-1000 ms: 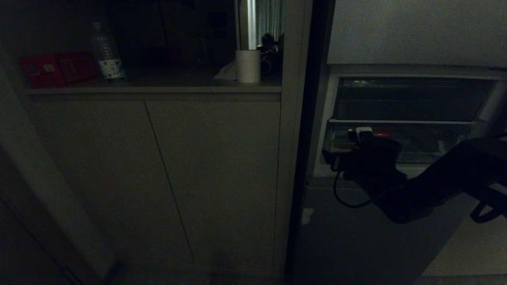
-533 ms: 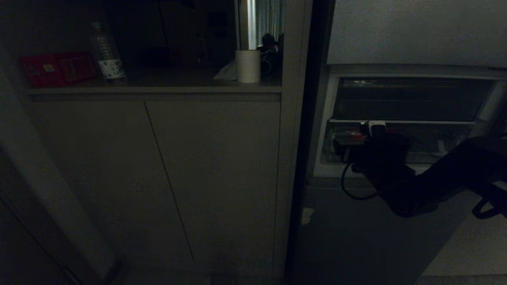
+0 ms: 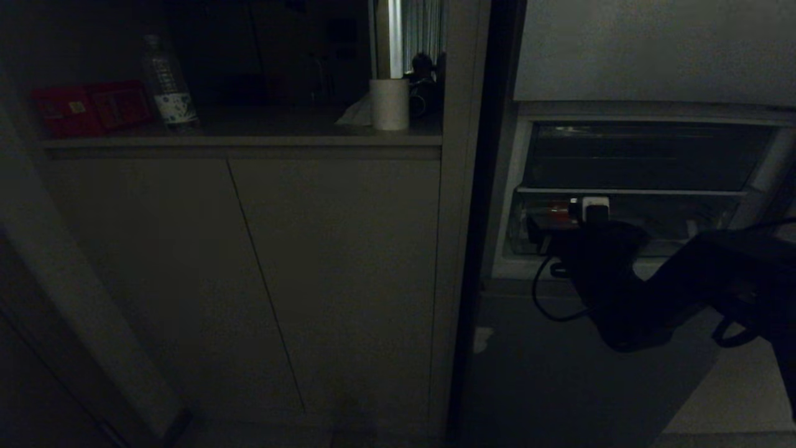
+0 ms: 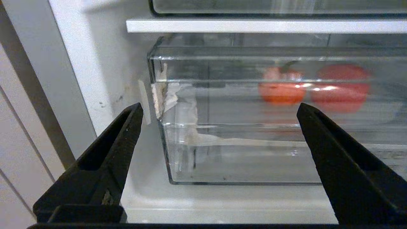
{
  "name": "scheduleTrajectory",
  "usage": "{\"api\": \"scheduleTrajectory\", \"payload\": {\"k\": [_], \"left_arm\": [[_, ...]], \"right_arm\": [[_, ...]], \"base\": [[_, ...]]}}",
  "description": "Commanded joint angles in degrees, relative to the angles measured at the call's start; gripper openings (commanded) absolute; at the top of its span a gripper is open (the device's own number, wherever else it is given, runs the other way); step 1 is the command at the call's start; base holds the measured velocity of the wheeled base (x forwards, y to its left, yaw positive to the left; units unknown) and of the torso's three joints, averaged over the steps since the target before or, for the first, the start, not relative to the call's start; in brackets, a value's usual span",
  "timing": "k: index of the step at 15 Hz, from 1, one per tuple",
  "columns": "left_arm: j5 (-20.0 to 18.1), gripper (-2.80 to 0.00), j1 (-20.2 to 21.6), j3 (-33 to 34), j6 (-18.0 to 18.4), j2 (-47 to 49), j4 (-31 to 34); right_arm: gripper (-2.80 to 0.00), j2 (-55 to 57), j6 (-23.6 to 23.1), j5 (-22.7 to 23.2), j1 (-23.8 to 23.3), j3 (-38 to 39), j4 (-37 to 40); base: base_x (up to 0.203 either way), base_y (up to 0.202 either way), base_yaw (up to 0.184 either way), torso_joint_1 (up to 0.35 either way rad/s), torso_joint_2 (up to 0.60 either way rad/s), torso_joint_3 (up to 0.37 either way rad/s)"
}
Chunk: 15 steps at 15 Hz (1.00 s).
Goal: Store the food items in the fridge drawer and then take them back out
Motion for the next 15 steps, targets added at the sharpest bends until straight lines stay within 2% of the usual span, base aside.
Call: {"api": "scheduleTrajectory", "payload": {"k": [1,6,9,15], "left_arm": [[0.0,-2.80,0.0,0.0,0.0,0.0,0.0],[0.0,-2.80,0.0,0.0,0.0,0.0,0.0],[0.0,-2.80,0.0,0.0,0.0,0.0,0.0],[0.0,-2.80,0.0,0.0,0.0,0.0,0.0]], "right_arm": [[0.00,3.4,0.0,0.0,0.3,-1.0,-2.4],[0.00,7.2,-0.2,-0.6,1.4,-6.3,-4.4],[0.00,8.3,-0.2,-2.2,1.9,-10.7,-2.0],[0.00,8.7,-0.2,-2.8,2.8,-14.0,1.4]], "base": [[0.000,0.000,0.000,0.000,0.00,0.000],[0.000,0.000,0.000,0.000,0.00,0.000],[0.000,0.000,0.000,0.000,0.00,0.000],[0.000,0.000,0.000,0.000,0.00,0.000]]}}
